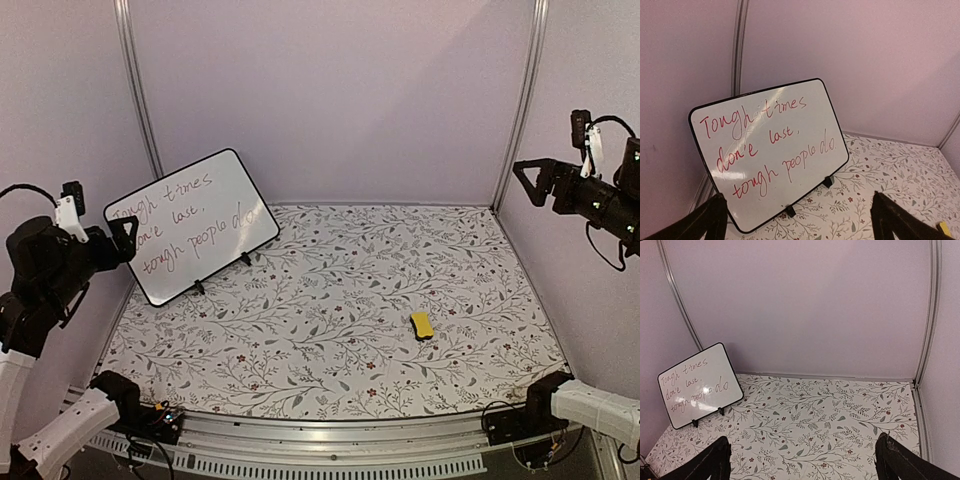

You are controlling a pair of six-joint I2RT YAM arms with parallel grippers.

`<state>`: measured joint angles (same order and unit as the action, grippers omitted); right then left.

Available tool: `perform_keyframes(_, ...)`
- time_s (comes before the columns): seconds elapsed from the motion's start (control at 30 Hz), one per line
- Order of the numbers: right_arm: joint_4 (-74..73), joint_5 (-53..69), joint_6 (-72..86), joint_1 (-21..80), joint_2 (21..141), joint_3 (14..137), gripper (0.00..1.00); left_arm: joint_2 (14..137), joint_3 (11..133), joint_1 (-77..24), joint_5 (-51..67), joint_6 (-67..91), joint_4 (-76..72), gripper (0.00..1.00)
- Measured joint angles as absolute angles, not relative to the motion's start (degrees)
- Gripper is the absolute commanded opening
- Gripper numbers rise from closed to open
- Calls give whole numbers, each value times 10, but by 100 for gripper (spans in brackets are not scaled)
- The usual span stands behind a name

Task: Erase the whiteboard
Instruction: Move the whiteboard to the center of the board.

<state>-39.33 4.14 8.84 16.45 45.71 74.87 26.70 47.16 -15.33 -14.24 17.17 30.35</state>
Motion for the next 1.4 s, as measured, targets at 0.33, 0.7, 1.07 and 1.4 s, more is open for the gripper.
perform_keyframes(0.33, -377, 44, 72, 164, 443, 733, 99, 320, 493, -153, -154, 200, 326, 100)
perform_keyframes(0.7, -383, 26, 80, 164, 472, 707, 99, 437, 476, -159, -180, 359, 349, 99)
perform_keyframes(1.07, -385, 40, 97, 164, 493, 697, 99, 615, 445, -262, -270, 506, 333, 98)
perform_keyframes(1.4, -381, 62, 103, 164, 489, 693, 99, 798, 461, -286, -367, 601, 303, 83)
